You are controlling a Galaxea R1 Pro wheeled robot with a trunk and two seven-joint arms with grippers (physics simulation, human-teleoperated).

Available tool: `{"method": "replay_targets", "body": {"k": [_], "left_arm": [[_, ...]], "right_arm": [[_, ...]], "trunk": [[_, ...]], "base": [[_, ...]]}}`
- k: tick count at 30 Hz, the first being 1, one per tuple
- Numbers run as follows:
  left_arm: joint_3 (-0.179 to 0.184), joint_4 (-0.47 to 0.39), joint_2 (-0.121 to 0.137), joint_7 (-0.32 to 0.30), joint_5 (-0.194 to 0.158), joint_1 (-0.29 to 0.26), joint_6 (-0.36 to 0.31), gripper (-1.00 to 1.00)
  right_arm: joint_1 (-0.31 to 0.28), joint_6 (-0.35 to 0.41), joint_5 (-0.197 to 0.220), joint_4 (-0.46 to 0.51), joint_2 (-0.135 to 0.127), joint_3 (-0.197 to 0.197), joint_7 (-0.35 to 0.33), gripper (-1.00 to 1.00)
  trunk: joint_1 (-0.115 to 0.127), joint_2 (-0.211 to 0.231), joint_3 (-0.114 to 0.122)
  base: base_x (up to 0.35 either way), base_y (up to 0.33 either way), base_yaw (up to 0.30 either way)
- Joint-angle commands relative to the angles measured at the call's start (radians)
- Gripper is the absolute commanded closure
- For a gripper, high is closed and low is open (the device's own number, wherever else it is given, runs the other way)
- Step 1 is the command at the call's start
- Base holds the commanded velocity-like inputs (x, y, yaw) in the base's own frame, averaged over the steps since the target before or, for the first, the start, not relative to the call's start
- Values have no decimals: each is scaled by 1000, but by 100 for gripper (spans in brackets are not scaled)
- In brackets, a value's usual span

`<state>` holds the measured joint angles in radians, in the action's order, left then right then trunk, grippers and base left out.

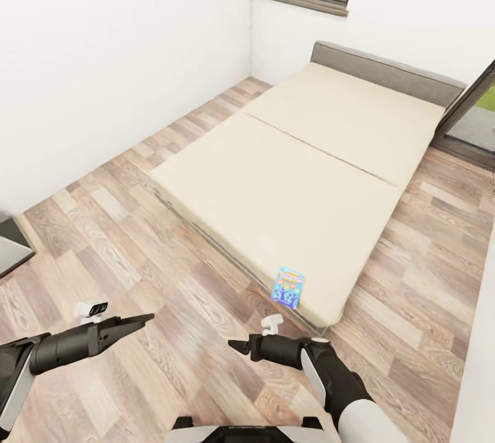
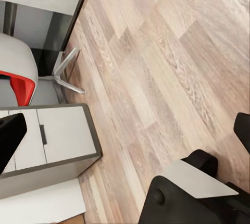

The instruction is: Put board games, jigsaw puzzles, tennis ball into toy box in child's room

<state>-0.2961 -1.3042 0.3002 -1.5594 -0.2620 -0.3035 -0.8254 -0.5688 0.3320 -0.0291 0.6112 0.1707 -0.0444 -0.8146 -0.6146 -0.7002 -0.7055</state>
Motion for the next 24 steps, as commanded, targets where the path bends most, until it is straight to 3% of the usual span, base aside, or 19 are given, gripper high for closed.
{"method": "replay_targets", "body": {"k": [1, 8, 20, 24], "left_arm": [[0, 0, 0, -4, 0, 0, -11, -100], [0, 0, 1, -4, -1, 0, -11, -100], [-1, 0, 1, -4, -2, 0, -11, -100], [-17, 0, 1, -4, -1, 0, -11, -100]], "right_arm": [[0, 7, -3, 1, 1, -5, -5, -100], [0, 7, -3, 1, 1, -5, -5, -100], [0, 7, -3, 1, 1, -5, -4, -100], [0, 6, -3, 1, 1, -5, -3, -100]], "trunk": [[0, -1, 1], [0, -1, 10], [0, -1, 26], [0, -1, 31]], "base": [[0, 285, -206], [0, 188, -206], [0, 11, -205], [0, 0, -203]]}}
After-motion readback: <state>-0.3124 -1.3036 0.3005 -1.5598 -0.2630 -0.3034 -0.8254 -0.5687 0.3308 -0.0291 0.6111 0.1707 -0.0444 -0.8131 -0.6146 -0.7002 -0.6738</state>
